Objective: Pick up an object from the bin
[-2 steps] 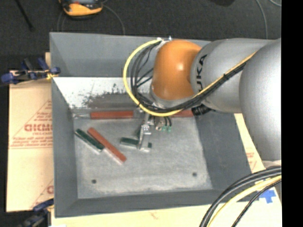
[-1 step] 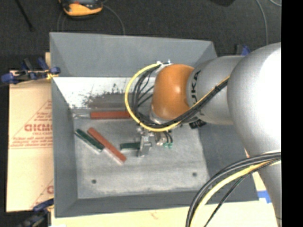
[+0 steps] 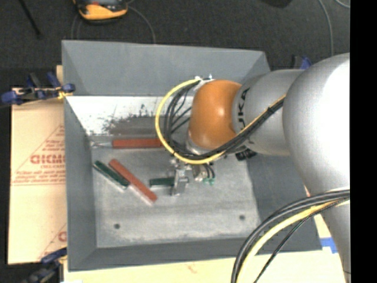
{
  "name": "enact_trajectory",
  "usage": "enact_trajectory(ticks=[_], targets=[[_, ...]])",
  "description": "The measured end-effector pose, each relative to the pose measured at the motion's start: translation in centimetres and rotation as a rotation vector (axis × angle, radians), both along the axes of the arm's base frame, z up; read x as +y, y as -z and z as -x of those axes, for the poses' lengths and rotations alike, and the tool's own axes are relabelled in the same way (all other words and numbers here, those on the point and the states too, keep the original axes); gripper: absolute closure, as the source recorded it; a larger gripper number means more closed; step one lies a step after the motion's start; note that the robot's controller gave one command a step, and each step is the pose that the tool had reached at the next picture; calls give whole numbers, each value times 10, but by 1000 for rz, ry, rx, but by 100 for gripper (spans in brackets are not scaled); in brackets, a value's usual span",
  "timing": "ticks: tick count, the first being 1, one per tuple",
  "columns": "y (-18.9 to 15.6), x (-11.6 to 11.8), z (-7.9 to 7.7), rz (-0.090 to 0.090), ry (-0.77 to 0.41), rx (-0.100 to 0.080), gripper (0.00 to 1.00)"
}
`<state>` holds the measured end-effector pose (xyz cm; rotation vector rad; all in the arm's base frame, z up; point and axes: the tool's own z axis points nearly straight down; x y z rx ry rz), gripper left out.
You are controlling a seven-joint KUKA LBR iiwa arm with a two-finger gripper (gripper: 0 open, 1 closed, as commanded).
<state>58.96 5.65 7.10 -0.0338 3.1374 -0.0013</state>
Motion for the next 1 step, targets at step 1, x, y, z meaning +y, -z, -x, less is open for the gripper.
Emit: enact_trajectory(ticks=[1], targets=[[-129,0,3,-2,53,-1,100]])
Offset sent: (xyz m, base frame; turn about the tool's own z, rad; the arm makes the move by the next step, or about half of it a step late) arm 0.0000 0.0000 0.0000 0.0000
